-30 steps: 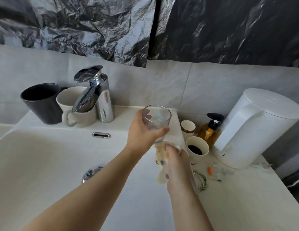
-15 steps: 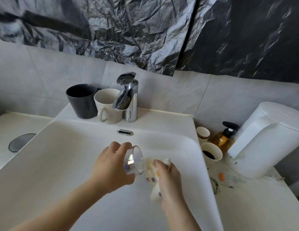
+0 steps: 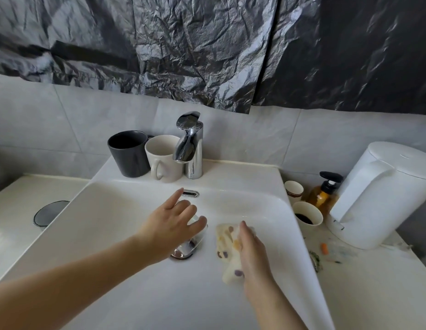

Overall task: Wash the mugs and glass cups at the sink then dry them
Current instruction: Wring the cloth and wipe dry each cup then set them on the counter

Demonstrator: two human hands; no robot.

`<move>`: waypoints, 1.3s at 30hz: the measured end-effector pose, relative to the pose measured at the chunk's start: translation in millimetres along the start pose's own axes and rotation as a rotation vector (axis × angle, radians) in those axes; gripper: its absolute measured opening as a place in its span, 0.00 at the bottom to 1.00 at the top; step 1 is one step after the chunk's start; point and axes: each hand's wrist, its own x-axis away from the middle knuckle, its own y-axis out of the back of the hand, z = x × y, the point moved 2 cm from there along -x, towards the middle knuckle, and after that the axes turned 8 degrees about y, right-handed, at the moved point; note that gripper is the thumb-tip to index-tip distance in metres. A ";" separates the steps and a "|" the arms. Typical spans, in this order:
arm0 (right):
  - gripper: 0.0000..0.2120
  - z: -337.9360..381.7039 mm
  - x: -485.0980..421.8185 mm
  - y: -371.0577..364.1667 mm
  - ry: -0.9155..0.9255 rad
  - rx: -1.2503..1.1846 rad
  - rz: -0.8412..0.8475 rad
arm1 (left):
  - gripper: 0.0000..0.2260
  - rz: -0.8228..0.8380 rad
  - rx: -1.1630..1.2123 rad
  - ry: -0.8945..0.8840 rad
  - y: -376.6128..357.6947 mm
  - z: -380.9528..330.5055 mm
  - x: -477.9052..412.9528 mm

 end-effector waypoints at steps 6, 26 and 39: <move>0.22 -1.0 -0.4 -3.5 -0.031 -0.139 -0.012 | 0.36 0.174 0.336 0.500 5.4 -11.9 -1.6; 0.17 -17.6 -41.8 -60.6 0.371 0.138 0.260 | 0.29 0.401 2.165 1.546 -23.0 -40.8 -7.2; 0.23 -11.3 -21.5 -55.1 0.522 0.245 0.342 | 0.27 0.334 2.056 1.654 -25.0 -42.4 -11.2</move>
